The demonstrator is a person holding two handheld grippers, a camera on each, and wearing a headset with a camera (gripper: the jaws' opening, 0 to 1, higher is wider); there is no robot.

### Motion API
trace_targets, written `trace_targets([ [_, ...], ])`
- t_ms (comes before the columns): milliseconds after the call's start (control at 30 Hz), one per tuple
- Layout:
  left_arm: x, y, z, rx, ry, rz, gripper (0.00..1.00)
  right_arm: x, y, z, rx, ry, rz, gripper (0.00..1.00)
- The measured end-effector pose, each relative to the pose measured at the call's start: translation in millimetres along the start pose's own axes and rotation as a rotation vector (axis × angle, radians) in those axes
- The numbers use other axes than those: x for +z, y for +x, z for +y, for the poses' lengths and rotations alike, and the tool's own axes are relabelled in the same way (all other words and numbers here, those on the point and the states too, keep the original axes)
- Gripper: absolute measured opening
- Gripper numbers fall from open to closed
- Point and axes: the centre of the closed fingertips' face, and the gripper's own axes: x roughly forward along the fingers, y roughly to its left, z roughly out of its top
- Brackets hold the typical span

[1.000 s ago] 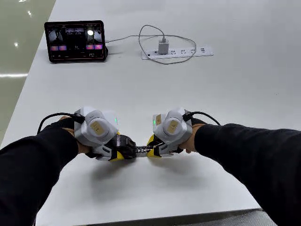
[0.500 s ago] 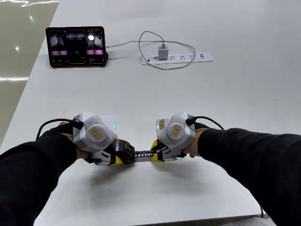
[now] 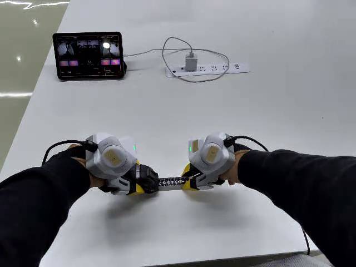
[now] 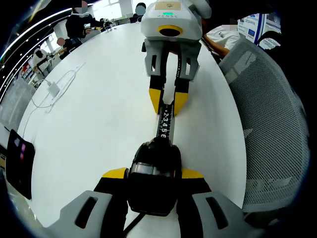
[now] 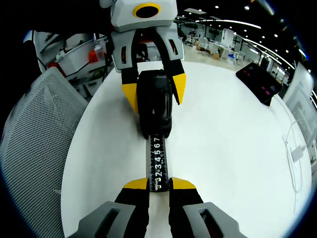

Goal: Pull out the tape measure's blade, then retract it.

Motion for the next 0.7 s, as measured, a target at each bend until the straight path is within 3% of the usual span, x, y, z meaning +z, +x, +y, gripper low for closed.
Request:
trace_targets([
  [700, 0.5, 0.2, 0.8, 0.006, -0.008, -0.001, 0.32, -11.3, -8.2, -1.5, 0.01, -0.007, 0.018, 0.11],
])
